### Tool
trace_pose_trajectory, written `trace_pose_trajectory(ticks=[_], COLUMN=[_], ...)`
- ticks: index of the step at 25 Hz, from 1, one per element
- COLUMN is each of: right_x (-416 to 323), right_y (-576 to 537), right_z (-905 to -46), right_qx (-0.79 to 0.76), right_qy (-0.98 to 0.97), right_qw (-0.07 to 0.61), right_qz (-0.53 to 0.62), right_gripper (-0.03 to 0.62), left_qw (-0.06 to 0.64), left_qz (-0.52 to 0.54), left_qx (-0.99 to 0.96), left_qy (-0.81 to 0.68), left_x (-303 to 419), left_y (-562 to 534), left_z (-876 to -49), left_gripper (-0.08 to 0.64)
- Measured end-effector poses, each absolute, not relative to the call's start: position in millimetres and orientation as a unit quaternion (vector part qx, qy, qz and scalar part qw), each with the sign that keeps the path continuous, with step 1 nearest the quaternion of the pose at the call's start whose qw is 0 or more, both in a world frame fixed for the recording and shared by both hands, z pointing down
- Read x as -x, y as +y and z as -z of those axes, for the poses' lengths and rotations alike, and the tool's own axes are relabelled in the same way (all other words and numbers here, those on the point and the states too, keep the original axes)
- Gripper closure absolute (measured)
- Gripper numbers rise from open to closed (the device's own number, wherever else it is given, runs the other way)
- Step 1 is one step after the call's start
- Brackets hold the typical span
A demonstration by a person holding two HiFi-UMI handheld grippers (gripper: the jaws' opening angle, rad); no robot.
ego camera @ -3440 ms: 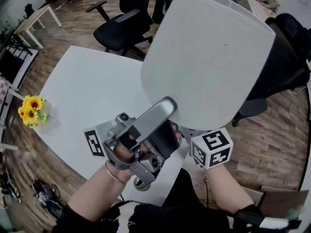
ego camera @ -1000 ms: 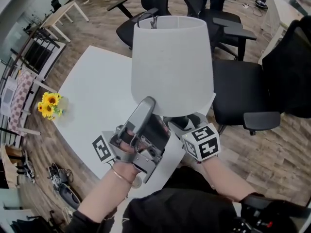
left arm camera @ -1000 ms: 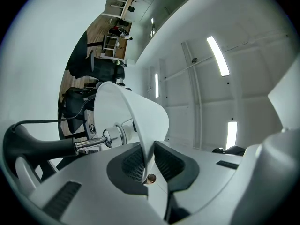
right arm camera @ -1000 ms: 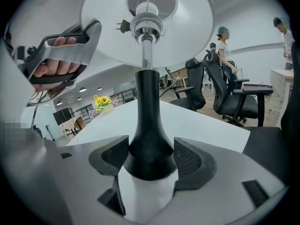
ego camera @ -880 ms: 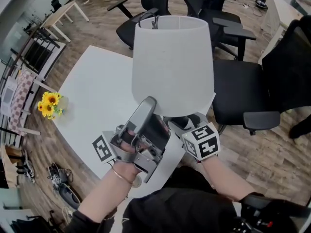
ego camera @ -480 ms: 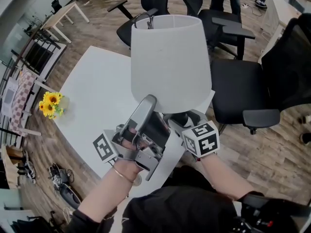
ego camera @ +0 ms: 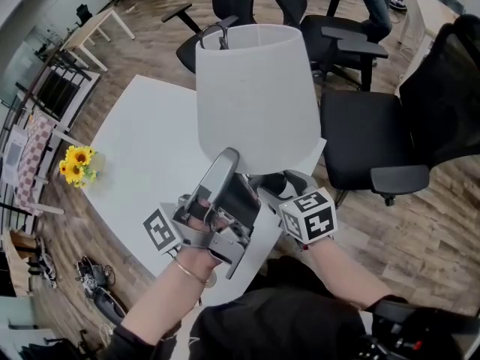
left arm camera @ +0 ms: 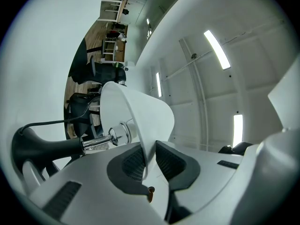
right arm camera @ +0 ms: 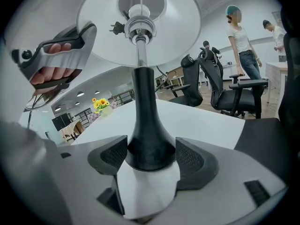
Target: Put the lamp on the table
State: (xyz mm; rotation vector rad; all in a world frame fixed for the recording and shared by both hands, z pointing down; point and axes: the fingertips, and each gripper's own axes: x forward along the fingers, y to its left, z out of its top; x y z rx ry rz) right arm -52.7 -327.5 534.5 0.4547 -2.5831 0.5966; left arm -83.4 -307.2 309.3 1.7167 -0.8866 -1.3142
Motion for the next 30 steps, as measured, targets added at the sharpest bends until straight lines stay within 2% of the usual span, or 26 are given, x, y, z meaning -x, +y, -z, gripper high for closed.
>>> trace_pose_trajectory(ticks=[13,17,18,20,22,23,26,30], right_x=[43,24,17,4,-5,-8,-21,-34], right_y=[-326,-322,-323,-326,-327,-327,-325,-313], right_z=[-539,-530,-527,-523,-521,-520,-513,-505], right_qx=[-0.195,-0.229,-0.244,-0.277,-0.297,-0.304,-0.322,-0.331], right_qy=[-0.924,-0.920,-0.918,-0.910,-0.906,-0.904,-0.901,-0.900], right_qw=[0.238,0.226,0.222,0.217,0.211,0.207,0.194,0.172], right_qz=[-0.229,-0.222,-0.222,-0.217,-0.217,-0.217,-0.215,-0.227], right_gripper=[0.265,0.291,0.307,0.398,0.403,0.426,0.558,0.571], left_qw=[0.401,0.396,0.397,0.400,0.403,0.404,0.405,0.417], left_qz=[0.501,0.495,0.494,0.493,0.493,0.492,0.488,0.480], left_qx=[-0.685,-0.691,-0.691,-0.691,-0.690,-0.690,-0.692,-0.691], left_qy=[-0.346,-0.348,-0.348,-0.345,-0.345,-0.345,-0.344,-0.344], left_x=[84,82,82,82,84,85,86,84], left_y=[-307,-304,-304,-304,-303,-303,-304,-303], left_z=[-311,-312,-312,-312,-313,-314,-314,-316], left_gripper=[0.500,0.500,0.499,0.497,0.495,0.495,0.494,0.486])
